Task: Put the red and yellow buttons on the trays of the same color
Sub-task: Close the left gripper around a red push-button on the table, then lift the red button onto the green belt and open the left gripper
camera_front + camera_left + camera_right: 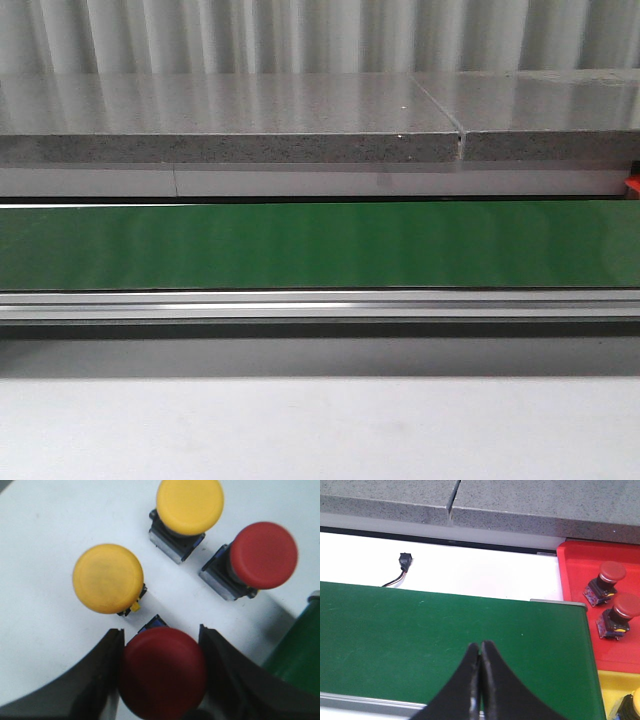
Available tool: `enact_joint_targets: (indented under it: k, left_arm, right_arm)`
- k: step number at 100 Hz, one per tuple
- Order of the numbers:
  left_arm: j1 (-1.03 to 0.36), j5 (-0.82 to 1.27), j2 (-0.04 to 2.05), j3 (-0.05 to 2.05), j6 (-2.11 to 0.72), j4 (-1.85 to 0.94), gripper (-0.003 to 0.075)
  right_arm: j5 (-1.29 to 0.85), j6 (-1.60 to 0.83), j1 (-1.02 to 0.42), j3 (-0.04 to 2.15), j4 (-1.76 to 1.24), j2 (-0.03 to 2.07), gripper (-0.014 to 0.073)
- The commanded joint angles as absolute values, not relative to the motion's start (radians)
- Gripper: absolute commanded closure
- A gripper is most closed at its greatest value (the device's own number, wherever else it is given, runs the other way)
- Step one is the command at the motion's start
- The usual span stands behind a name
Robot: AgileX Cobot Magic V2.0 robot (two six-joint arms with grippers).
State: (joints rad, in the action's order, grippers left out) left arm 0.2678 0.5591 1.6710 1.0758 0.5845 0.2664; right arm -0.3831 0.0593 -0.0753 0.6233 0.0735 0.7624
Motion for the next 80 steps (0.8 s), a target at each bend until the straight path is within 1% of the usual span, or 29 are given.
enact_joint_targets:
  k: [1, 17, 34, 56, 66, 80]
  left_arm:
    - [0.271, 0.541, 1.570, 1.100, 0.577, 0.266, 0.0680]
    - [0.260, 0.577, 1.452, 1.100, 0.489, 0.263, 0.0680]
    - [0.208, 0.629, 1.369, 1.100, 0.369, 0.226, 0.0680]
    - [0.112, 0.676, 1.383, 1.100, 0.203, 0.107, 0.0680]
    - [0.079, 0.682, 1.408, 1.100, 0.196, 0.103, 0.0680]
    - [0.068, 0.688, 1.454, 1.100, 0.196, 0.103, 0.0680]
  right_arm:
    - [-0.321, 0.054, -0.076, 0.657, 0.087, 0.753, 0.0685]
    - [-0.321, 0.054, -0.076, 0.657, 0.087, 0.753, 0.0685]
    - [-0.321, 0.054, -0.076, 0.657, 0.087, 0.753, 0.0685]
    - [-0.321, 0.054, -0.076, 0.657, 0.087, 0.753, 0.0685]
    - [-0.321, 0.054, -0.076, 0.657, 0.087, 0.753, 0.0685]
    - [-0.321, 0.054, -0.076, 0.657, 0.087, 0.753, 0.0685]
